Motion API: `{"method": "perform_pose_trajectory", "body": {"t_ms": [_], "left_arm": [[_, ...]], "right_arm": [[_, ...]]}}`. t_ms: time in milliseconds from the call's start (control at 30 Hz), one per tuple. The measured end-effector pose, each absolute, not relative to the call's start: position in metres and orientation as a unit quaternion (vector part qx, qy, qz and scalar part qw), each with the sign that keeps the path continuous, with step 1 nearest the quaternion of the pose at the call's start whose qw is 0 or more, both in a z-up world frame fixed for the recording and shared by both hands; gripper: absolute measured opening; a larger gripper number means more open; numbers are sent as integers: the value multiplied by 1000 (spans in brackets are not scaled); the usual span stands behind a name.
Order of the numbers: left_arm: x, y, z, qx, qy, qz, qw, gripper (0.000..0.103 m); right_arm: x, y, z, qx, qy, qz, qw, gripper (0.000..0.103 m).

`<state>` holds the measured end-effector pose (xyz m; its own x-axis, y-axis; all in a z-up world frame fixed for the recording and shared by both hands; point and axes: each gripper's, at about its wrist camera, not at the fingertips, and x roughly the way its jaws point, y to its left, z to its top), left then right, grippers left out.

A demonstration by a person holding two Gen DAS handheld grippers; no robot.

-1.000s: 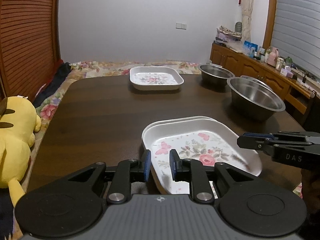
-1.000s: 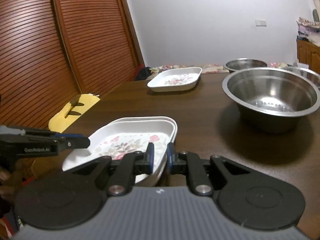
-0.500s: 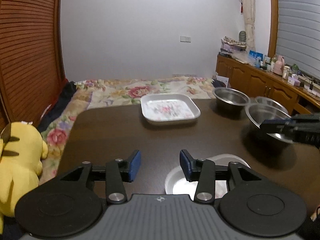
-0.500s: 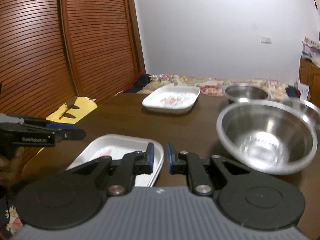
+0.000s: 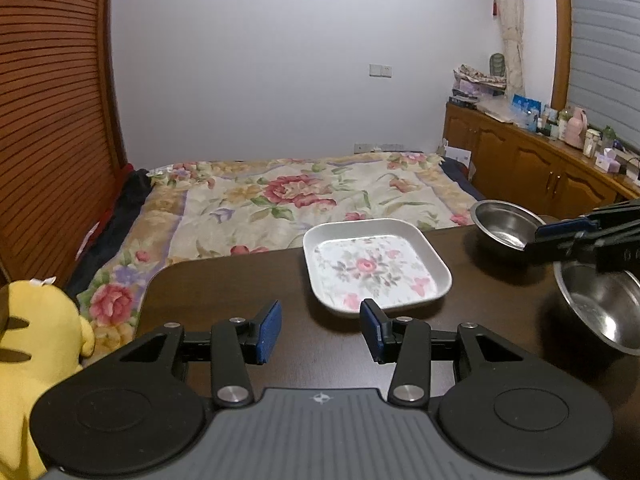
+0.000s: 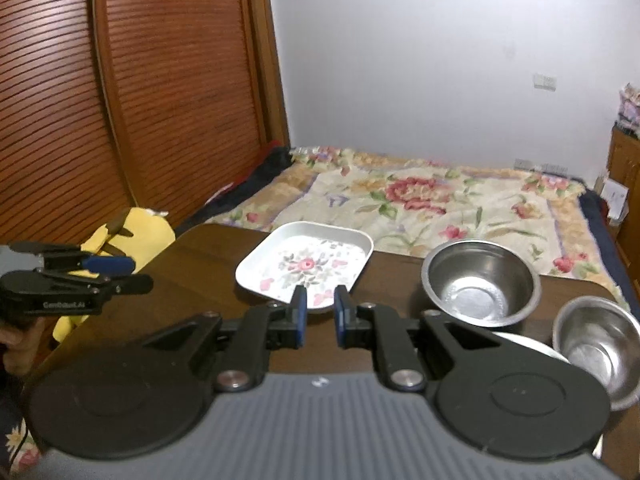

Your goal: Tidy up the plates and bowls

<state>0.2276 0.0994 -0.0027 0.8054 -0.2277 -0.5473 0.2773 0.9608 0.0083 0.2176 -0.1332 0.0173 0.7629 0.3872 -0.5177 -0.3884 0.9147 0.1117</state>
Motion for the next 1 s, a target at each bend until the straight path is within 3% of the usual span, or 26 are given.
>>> {"method": "perform_pose_trajectory", "body": {"t_ms": [33,67,133,800,1000], "left_arm": [[235,98,-5,45,286,-134,948,46],[241,97,-8,46,289,-134,947,46],[254,95,-14,47,296,-137,944,46],[330,94,-49,25,342,-153,927,40],[334,90,-54,23,346,-158,924,37]], "right_arm": [[223,-130,15,-4,283,207,937,25],[230,-126,12,-9,291,207,934,43],[241,-121,7,-16,304,209,929,49],[332,-106,-21,-25,412,202,888,45],[343,-101,-27,-33,427,204,880,36]]}}
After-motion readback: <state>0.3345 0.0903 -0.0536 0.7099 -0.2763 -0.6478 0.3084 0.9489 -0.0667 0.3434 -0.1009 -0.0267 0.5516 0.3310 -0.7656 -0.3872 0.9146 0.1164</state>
